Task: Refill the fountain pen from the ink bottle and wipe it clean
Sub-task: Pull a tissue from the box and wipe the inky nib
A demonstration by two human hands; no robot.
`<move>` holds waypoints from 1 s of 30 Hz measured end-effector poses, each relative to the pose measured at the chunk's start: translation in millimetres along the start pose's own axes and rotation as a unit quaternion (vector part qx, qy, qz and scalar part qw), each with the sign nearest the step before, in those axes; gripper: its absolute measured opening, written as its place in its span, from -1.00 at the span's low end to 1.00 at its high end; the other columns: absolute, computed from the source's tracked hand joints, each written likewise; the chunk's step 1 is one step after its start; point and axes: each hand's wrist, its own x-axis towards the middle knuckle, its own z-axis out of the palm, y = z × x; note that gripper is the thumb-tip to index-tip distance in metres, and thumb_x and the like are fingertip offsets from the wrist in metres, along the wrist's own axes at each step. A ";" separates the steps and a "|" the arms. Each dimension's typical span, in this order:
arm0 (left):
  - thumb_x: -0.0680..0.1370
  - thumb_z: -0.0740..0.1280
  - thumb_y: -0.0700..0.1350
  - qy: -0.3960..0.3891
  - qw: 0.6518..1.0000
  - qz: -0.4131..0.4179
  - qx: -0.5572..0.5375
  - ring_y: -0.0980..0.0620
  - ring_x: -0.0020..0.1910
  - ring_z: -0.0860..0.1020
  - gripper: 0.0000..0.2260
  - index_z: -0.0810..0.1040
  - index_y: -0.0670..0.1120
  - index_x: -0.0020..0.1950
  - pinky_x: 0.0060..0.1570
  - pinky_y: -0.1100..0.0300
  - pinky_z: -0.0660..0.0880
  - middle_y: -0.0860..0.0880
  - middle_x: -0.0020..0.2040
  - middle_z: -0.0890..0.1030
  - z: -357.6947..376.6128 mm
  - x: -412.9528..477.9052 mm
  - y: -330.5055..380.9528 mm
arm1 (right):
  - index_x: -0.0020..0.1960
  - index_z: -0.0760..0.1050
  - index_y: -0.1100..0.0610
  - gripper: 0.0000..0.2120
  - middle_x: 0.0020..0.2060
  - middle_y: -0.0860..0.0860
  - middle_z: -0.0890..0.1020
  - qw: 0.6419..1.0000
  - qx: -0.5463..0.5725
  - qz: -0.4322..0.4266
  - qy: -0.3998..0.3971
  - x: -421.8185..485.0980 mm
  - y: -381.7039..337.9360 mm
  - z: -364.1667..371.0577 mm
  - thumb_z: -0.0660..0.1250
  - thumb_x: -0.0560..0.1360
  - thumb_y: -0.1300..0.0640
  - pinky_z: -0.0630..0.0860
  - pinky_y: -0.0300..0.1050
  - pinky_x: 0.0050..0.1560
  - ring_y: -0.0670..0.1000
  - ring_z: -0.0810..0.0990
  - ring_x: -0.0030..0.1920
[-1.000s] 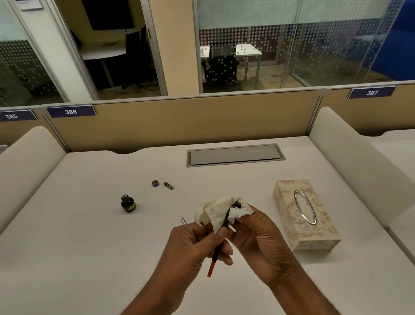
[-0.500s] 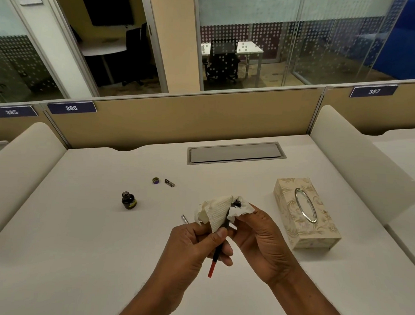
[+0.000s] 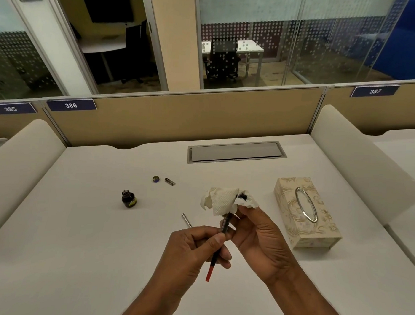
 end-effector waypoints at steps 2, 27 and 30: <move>0.57 0.40 -0.09 -0.003 1.000 0.000 0.006 -0.13 -0.23 0.75 -0.85 0.77 -0.08 -0.03 -0.16 0.27 0.63 -0.15 -0.23 0.77 -1.1 -0.6 -2.5 | 0.26 0.60 0.13 -0.72 0.17 0.13 0.67 1.000 0.010 0.004 0.007 1.5 0.8 -2.1 0.38 0.56 0.16 0.60 0.01 0.02 0.06 0.68 0.04; 0.52 0.42 -0.14 0.036 0.938 -0.089 -0.332 -0.18 0.21 0.68 -0.76 0.72 -0.22 0.11 0.09 -0.09 0.66 -0.24 0.21 0.70 -58.1 6.7 -48.4 | 0.03 0.73 0.14 -0.73 -0.01 0.15 0.74 0.986 0.038 0.002 0.162 -16.0 60.3 3.7 0.49 0.34 0.28 0.65 -0.09 -0.17 0.03 0.71 -0.16; 0.51 0.42 -0.17 0.022 0.886 -0.127 -0.446 -0.19 0.26 0.65 -0.80 0.72 -0.19 0.09 0.26 -0.19 0.55 -0.23 0.31 0.65 -71.3 11.7 -54.4 | 0.04 0.72 0.15 -0.72 -0.02 0.16 0.73 0.985 0.032 0.022 0.165 -13.7 77.9 12.9 0.49 0.34 0.27 0.64 -0.09 -0.19 0.04 0.70 -0.16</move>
